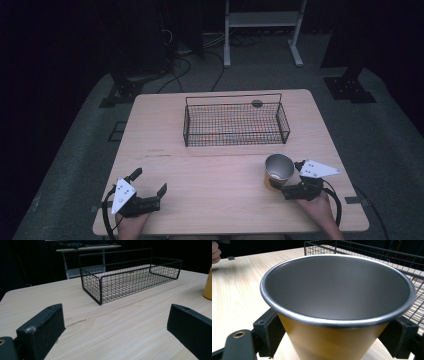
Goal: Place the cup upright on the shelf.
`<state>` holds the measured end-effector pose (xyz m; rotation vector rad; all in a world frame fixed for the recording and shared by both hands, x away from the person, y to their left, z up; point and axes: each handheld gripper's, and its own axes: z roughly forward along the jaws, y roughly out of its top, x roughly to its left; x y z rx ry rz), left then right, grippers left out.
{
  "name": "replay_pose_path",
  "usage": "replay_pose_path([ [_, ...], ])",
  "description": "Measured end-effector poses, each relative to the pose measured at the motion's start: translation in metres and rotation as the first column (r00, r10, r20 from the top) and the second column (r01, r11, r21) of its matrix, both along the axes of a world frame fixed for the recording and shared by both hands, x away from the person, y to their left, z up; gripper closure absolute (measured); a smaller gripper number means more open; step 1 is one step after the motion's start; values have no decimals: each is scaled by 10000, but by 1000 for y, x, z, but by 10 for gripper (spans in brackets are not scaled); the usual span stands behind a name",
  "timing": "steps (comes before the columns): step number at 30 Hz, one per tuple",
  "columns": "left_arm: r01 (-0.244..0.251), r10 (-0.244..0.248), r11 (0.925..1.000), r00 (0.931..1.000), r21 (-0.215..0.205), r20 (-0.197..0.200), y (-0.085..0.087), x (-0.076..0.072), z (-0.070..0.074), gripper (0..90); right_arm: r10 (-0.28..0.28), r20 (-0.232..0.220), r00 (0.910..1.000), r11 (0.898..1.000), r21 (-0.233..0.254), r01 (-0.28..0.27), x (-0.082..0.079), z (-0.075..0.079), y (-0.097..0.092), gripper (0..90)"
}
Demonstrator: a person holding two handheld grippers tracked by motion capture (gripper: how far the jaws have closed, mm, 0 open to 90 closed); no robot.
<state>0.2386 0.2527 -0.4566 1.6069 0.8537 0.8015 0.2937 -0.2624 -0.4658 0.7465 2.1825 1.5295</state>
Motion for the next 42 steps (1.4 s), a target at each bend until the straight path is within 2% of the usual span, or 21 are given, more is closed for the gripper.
replay_pose_path([
  [9,16,-16,10000,10000,8,-4,0,0,0,1,58,89,9999,10000,60,-58,-1,5,1,158],
  [16,9,-9,10000,10000,-12,-9,0,0,0,1,225,306,9993,9996,178,-231,-2,18,5,158],
  [18,3,-3,10000,10000,-7,-1,0,0,0,2,297,250,9992,9993,227,-303,-2,21,5,158],
  [22,13,-13,10000,10000,-15,-18,0,0,0,2,417,367,9985,9985,341,-430,-1,31,7,157],
  [34,24,-24,10000,10000,-39,-17,1,0,0,1,728,205,9971,9957,568,-739,10,58,11,158],
  [36,25,-25,10000,10000,-42,-9,1,0,0,2,811,225,9965,9950,573,-823,15,69,12,158],
  [42,32,-32,10000,10000,-40,-11,1,-1,0,2,929,43,9957,9931,713,-930,26,83,14,158],
])
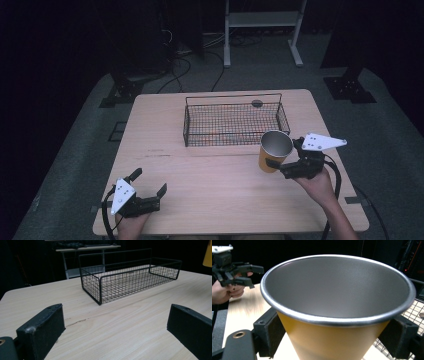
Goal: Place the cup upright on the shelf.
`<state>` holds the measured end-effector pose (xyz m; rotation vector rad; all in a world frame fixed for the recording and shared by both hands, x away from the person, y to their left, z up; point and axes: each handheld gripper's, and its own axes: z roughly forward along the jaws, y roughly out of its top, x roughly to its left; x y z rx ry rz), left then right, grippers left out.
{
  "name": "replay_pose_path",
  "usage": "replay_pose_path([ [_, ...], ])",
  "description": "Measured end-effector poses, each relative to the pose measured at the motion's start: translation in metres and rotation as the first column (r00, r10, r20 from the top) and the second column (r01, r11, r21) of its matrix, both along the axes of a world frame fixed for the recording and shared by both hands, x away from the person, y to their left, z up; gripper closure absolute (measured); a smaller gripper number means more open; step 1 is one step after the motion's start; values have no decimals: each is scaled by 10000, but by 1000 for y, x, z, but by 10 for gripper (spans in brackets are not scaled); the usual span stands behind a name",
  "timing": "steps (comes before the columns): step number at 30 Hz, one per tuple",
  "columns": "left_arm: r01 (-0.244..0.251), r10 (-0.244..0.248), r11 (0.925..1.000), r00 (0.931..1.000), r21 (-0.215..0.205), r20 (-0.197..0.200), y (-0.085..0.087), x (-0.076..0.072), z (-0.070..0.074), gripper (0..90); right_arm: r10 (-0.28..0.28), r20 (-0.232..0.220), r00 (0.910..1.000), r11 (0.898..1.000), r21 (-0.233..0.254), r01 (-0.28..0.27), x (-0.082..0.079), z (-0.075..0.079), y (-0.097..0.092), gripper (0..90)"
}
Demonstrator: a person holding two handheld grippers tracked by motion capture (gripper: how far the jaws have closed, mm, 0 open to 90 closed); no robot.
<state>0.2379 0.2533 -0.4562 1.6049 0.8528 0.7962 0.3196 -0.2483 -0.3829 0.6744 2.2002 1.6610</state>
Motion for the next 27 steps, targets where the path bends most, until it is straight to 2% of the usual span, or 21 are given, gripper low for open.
replay_pose_path([
  [6,0,0,10000,10000,3,-6,0,0,0,1,103,-271,9996,9990,440,-91,15,14,0,158],
  [12,-4,4,10000,10000,36,5,0,0,0,2,249,-402,9989,9979,600,-225,28,27,3,158],
  [27,-24,23,10000,10000,18,32,1,-1,1,1,438,-549,9975,9971,639,-403,55,48,12,157],
])
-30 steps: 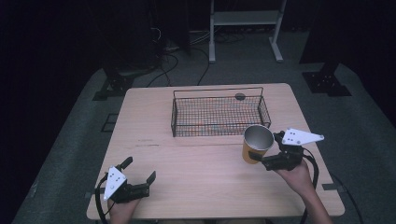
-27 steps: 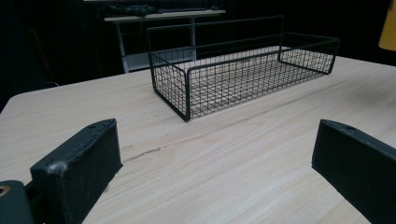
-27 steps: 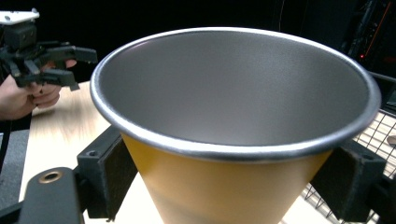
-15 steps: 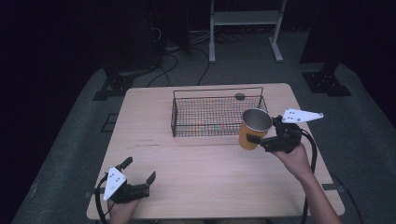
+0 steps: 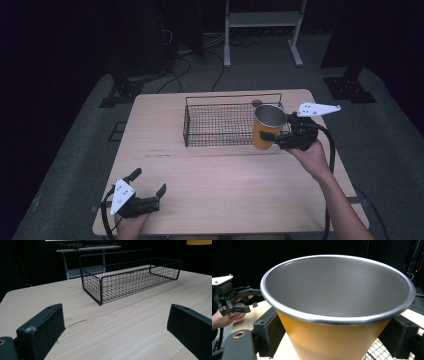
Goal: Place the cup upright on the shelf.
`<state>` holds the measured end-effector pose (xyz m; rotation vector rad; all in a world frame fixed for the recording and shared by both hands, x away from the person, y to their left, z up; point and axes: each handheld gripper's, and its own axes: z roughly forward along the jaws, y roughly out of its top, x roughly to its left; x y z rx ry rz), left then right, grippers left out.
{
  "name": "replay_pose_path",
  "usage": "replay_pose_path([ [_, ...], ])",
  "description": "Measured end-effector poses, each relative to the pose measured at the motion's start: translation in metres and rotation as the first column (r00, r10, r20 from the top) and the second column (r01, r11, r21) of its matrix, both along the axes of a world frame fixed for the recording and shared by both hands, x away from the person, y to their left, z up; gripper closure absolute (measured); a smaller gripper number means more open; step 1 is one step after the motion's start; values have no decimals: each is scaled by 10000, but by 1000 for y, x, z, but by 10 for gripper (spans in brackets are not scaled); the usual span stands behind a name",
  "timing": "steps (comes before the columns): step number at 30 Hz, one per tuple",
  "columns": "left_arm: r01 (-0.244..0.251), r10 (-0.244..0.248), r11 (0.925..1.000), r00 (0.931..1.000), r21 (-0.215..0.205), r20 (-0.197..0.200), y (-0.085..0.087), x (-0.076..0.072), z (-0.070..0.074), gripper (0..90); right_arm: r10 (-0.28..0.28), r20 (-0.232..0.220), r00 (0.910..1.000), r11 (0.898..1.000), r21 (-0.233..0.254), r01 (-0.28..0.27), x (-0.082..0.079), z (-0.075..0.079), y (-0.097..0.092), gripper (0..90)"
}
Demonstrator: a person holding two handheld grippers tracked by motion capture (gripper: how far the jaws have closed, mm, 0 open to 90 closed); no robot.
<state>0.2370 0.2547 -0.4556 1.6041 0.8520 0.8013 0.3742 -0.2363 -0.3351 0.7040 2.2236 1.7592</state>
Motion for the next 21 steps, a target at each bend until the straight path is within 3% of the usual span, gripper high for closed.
replay_pose_path([
  [13,-7,7,10000,10000,-37,4,1,-1,0,1,250,0,9997,9995,-174,-250,27,21,19,158],
  [21,4,-4,10000,10000,-75,2,1,-1,0,2,370,-83,9993,9987,-357,-373,43,26,32,157],
])
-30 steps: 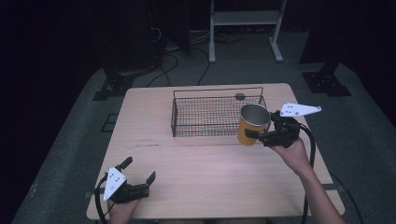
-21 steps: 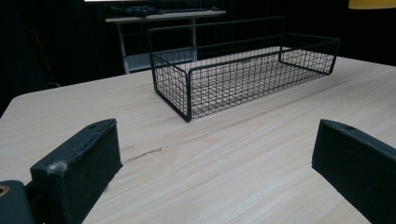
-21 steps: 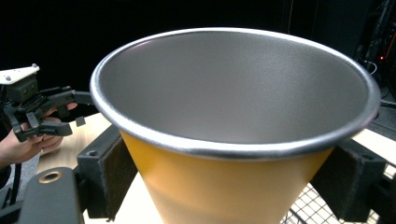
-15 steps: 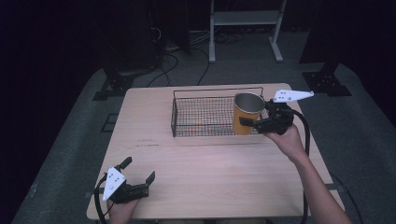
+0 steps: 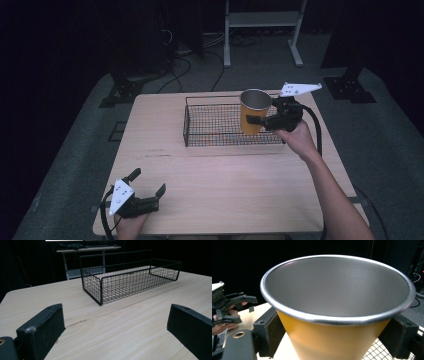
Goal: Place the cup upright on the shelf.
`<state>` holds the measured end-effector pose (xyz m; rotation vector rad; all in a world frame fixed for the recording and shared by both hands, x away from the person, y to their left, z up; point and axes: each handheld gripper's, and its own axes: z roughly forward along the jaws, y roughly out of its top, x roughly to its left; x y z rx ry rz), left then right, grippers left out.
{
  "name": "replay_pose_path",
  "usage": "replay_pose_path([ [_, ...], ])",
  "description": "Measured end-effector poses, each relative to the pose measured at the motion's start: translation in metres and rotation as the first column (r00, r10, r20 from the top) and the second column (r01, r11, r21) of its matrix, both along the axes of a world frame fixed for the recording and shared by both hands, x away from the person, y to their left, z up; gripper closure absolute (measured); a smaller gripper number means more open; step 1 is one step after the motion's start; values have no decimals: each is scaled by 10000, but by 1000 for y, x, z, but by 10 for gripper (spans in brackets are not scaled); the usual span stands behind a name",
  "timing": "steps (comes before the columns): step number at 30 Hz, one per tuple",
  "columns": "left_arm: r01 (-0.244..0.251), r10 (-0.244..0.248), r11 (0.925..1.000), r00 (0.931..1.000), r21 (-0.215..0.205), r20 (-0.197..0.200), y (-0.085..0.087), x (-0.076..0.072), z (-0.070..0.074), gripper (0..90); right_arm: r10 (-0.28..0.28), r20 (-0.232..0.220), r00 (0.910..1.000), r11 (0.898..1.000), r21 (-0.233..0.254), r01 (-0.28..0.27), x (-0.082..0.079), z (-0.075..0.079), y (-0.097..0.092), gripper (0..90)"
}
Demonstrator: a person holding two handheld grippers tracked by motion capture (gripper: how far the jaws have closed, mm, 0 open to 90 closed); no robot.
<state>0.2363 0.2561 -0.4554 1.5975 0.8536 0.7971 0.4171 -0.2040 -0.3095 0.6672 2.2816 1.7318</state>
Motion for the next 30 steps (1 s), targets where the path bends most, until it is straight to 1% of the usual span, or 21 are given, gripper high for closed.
replay_pose_path([
  [2,6,-6,10000,10000,-17,-3,0,0,0,1,-16,29,10000,10000,-10,16,4,-1,3,157],
  [7,20,-20,10000,10000,-31,-5,0,0,0,1,24,-198,9998,9999,-102,-26,16,-5,9,157],
  [12,27,-27,10000,10000,-67,-14,1,0,0,2,6,-338,9994,9999,-107,-10,28,-8,14,157],
  [14,34,-35,10000,10000,-82,-9,1,0,0,1,-42,-306,9995,10000,-74,40,32,-10,16,157],
  [16,26,-26,10000,10000,-78,13,1,0,0,2,-30,-394,9992,9999,-153,24,37,-12,19,157],
  [20,10,-9,9999,10000,-144,31,2,0,0,1,-43,-462,9989,9994,-343,27,46,-15,26,158],
  [24,41,-40,9999,10000,-97,53,2,0,0,1,1,-542,9985,9994,-337,-19,55,-19,35,157],
  [27,46,-46,9999,10000,-116,36,2,0,0,1,-21,-580,9983,9992,-402,-2,62,-20,40,157],
  [30,40,-39,9999,10000,-168,49,2,0,0,1,-49,-635,9980,9994,-358,26,69,-21,44,157],
])
